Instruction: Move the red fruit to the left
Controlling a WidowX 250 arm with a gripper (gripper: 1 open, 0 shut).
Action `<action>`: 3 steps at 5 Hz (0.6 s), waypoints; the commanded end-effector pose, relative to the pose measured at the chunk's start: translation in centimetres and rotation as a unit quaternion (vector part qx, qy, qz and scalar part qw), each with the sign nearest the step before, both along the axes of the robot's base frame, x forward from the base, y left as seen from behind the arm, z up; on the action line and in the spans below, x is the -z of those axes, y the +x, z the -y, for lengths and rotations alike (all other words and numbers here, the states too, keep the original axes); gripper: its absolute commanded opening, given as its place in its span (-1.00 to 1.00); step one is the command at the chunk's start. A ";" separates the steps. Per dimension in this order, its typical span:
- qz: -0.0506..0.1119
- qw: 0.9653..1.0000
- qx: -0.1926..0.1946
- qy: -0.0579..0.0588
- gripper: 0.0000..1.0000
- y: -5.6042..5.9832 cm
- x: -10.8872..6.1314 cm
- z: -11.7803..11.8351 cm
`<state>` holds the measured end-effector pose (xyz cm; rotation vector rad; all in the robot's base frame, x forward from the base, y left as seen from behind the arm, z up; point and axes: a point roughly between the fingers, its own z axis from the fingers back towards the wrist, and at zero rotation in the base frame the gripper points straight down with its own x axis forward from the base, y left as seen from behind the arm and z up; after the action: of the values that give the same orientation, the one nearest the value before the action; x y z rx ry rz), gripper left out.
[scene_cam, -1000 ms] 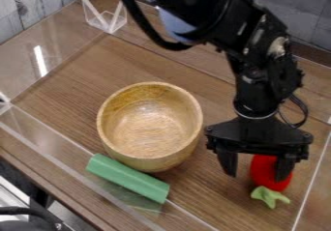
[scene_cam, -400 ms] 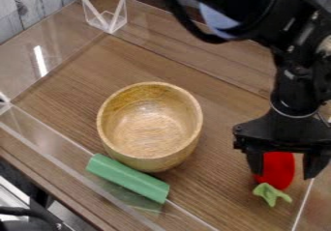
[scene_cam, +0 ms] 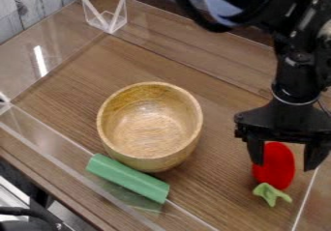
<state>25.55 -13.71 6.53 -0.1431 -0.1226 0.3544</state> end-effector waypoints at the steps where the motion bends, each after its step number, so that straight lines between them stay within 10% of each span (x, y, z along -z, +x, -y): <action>1: 0.018 1.000 -0.002 -0.008 1.00 1.3 -1.1 0.3; 2: 0.014 1.000 -0.016 -0.005 1.00 1.0 0.5 0.4; 3: 0.014 0.999 -0.042 -0.002 -1.00 0.6 1.0 0.0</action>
<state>25.74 -13.47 4.50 -0.1252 -0.1234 0.4387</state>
